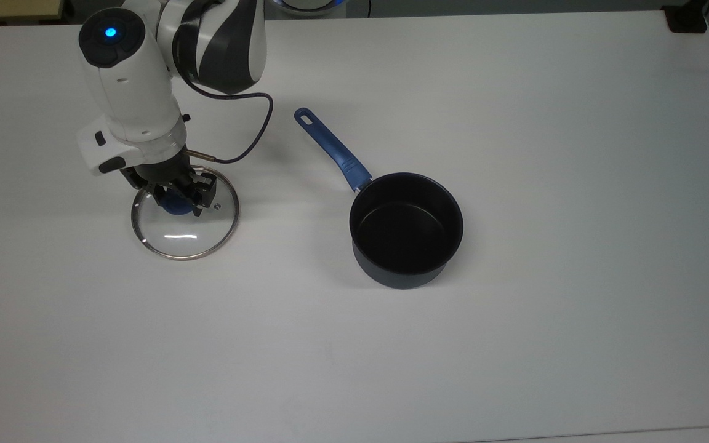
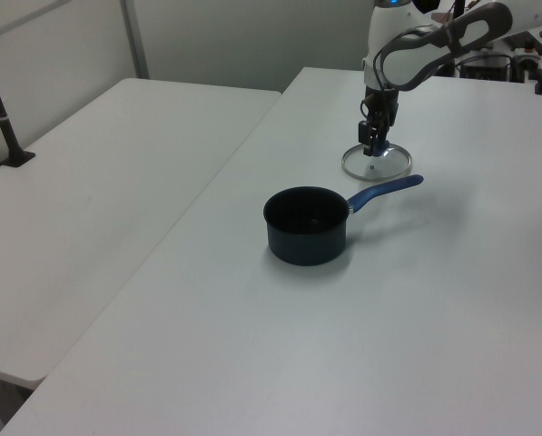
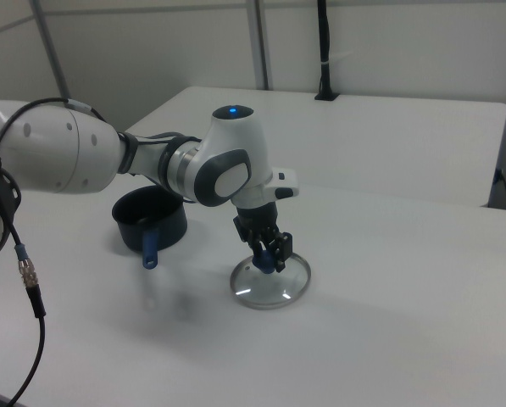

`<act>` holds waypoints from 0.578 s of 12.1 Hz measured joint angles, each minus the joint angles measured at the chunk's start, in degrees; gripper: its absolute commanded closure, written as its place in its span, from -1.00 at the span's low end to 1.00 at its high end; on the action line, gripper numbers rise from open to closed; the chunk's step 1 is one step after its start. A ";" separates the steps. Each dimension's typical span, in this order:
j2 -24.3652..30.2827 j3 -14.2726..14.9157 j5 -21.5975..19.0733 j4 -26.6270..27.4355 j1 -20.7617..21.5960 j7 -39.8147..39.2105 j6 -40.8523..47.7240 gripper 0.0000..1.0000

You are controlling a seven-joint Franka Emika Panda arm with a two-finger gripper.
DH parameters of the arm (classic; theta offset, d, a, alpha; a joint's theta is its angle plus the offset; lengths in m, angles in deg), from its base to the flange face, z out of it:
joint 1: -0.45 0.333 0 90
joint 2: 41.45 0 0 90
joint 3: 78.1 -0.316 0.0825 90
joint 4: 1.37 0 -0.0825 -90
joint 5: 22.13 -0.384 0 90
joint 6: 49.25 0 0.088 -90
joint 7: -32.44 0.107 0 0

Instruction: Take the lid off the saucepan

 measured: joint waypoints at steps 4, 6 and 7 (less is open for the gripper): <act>-0.34 -0.02 -0.15 -0.87 -0.01 0.02 1.65 -1.00; 0.40 -0.23 -0.15 -5.63 0.06 0.02 9.67 -1.00; 1.99 -0.57 -0.15 -7.94 0.25 0.02 13.68 -1.00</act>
